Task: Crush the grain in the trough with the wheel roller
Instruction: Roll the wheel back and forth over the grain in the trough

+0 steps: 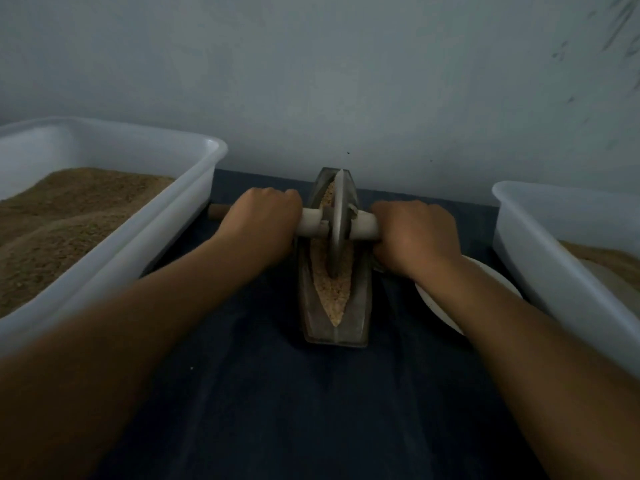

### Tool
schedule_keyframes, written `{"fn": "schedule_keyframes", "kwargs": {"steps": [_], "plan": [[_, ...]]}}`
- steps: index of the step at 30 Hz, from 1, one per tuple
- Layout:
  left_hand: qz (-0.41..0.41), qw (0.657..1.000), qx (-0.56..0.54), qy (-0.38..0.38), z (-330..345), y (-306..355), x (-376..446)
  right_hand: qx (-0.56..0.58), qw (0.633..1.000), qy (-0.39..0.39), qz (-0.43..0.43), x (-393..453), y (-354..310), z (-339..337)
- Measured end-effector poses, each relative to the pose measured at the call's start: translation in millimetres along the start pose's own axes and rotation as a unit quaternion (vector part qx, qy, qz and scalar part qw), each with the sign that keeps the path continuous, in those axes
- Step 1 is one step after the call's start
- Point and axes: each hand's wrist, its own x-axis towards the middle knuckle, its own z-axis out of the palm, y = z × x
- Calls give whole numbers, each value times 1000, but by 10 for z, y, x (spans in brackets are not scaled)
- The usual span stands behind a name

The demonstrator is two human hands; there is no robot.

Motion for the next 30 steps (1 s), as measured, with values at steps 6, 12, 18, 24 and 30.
{"fn": "schedule_keyframes", "kwargs": {"steps": [6, 12, 18, 24, 30], "plan": [[34, 999, 22, -21, -22, -53, 434, 36, 996, -71, 47, 356, 144, 220], [30, 999, 19, -41, 4, -98, 579, 23, 995, -89, 35, 572, 170, 262], [14, 998, 2, -59, -32, -48, 359, 24, 999, -24, 33, 302, 101, 199], [7, 999, -21, -32, -100, 25, -17, 40, 999, 4, 15, -107, 7, 22], [33, 998, -11, 57, -190, 77, -383, 79, 997, 16, 6, -494, -23, -145]]}}
